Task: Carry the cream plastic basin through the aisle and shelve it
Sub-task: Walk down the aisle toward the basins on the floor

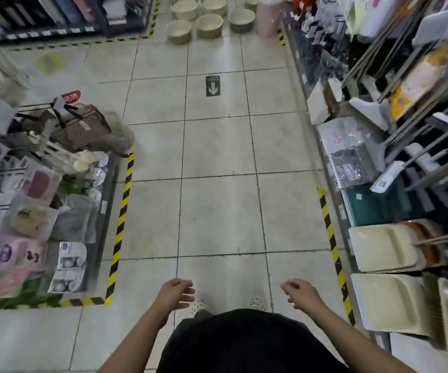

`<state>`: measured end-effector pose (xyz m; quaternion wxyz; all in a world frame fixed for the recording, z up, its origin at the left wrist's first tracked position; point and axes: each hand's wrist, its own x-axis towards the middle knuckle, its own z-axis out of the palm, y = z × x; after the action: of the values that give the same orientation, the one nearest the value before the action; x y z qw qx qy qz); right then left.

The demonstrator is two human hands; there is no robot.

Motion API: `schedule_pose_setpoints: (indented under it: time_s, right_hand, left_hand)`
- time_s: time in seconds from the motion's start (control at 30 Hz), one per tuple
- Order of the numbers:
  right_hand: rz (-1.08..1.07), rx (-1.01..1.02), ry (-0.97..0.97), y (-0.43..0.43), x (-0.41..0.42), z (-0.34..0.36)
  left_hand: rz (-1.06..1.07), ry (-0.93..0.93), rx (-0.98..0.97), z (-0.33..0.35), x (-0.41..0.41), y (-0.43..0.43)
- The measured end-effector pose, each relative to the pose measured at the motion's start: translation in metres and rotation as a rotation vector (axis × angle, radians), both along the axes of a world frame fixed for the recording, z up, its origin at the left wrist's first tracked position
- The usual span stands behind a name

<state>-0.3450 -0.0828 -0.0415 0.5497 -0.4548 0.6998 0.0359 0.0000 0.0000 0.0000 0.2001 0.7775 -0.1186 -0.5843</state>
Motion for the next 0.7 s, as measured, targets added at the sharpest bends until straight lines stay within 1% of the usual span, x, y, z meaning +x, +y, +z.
schedule_pose_setpoints:
  time_s: [0.13, 0.33, 0.47, 0.63, 0.7]
  right_hand:
    - [-0.039, 0.045, 0.016, -0.021, -0.019, -0.004]
    - [0.003, 0.088, 0.068, -0.068, -0.025, -0.016]
    - [0.069, 0.040, 0.037, -0.128, 0.011, -0.011]
    - [0.199, -0.021, -0.022, -0.224, 0.084, 0.008]
    - [0.215, -0.016, -0.026, -0.263, 0.112, 0.013]
  left_hand:
    - [0.034, -0.055, 0.037, 0.000, 0.000, -0.017]
    - [0.062, -0.103, 0.076, 0.004, 0.005, -0.051]
    - [0.165, -0.146, 0.094, -0.003, 0.031, -0.085]
    - [0.168, -0.121, 0.126, -0.015, 0.075, -0.151]
    - [0.182, -0.099, 0.140, -0.019, 0.097, -0.185]
